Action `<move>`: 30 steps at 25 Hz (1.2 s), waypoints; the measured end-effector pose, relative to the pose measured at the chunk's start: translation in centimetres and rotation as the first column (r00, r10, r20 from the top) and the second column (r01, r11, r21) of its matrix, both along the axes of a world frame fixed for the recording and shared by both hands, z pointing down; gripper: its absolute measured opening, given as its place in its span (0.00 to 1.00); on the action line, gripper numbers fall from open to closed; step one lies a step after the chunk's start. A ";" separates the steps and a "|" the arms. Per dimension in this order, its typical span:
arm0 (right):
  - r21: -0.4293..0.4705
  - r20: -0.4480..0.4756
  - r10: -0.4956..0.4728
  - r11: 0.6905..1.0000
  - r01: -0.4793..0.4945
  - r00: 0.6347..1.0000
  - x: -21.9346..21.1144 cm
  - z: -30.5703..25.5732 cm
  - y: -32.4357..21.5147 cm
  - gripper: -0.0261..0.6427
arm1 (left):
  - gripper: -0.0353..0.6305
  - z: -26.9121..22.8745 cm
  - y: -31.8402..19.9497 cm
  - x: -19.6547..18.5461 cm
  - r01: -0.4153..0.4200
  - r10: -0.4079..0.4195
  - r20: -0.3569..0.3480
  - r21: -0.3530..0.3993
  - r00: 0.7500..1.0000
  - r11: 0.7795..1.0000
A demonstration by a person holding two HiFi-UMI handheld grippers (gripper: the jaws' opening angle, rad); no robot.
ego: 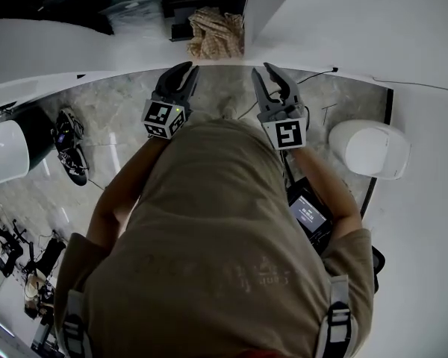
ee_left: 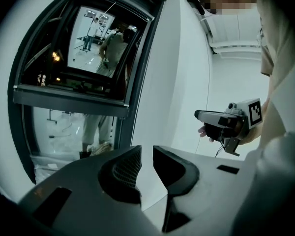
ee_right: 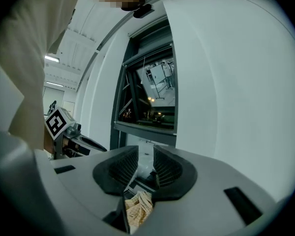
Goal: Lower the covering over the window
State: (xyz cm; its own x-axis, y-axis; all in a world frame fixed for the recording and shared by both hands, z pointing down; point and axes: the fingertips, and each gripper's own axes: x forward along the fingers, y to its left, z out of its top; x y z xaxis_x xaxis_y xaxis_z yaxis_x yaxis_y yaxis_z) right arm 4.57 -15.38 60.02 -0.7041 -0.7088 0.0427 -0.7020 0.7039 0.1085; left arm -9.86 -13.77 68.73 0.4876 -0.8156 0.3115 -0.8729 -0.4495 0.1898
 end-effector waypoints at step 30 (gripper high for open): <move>0.006 -0.166 -0.184 0.982 0.188 0.969 -4.1 1.5 3.9 0.18 | 0.15 2.6 1.8 -0.7 0.054 -0.050 0.050 -0.086 0.997 0.995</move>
